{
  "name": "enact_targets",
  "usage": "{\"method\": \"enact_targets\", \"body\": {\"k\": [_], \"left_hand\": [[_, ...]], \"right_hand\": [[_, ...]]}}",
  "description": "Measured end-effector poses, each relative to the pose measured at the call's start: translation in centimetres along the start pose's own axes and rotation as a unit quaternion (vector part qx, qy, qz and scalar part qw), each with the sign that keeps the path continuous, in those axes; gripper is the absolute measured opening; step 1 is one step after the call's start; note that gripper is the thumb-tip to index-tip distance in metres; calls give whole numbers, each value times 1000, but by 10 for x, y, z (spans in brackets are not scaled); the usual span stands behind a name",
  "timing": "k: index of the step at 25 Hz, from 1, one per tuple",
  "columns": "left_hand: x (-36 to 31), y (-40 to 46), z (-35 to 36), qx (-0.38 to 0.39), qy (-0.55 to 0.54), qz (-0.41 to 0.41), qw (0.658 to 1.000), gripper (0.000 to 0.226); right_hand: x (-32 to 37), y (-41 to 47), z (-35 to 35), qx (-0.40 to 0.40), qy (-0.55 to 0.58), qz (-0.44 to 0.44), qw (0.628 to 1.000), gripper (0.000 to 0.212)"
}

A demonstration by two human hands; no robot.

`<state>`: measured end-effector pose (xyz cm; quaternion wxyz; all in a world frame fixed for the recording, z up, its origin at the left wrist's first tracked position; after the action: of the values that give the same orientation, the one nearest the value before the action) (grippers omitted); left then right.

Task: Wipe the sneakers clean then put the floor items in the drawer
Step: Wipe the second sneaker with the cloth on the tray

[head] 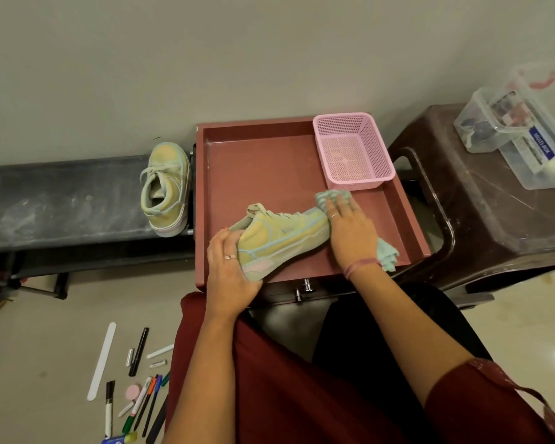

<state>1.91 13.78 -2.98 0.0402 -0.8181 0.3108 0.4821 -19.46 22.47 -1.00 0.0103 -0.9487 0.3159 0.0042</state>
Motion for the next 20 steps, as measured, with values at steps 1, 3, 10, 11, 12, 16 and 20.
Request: {"method": "enact_targets", "body": {"k": [1, 3, 10, 11, 12, 16, 20], "left_hand": [[0, 0, 1, -2, 0, 4, 1000, 85], [1, 1, 2, -5, -2, -4, 1000, 86], [3, 0, 4, -11, -7, 0, 1000, 84], [3, 0, 4, -10, -4, -3, 1000, 85], [4, 0, 5, -7, -2, -4, 1000, 85], [4, 1, 4, 0, 1, -15, 1000, 86], [1, 0, 1, -2, -1, -29, 1000, 87]], "right_hand": [[-2, 0, -2, 13, 38, 25, 999, 55], [12, -10, -4, 13, 111, 45, 993, 66], [76, -60, 9, -103, 188, -74, 974, 55], [71, -57, 8, -95, 192, -55, 975, 60], [67, -54, 10, -93, 193, -51, 975, 64], [53, -40, 21, -138, 142, -167, 966, 64], [8, -11, 17, -176, 78, -188, 963, 47]]}}
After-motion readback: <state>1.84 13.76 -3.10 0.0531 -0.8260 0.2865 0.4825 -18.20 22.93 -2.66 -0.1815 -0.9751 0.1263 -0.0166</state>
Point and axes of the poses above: each hand's wrist, its own y-axis towards the middle knuckle, its own z-axis out of the palm, x = y × z, the point moved 1 cm from there along y, towards the middle knuckle, and after that the axes turned 6 degrees about -y, right-handed, at the moved point
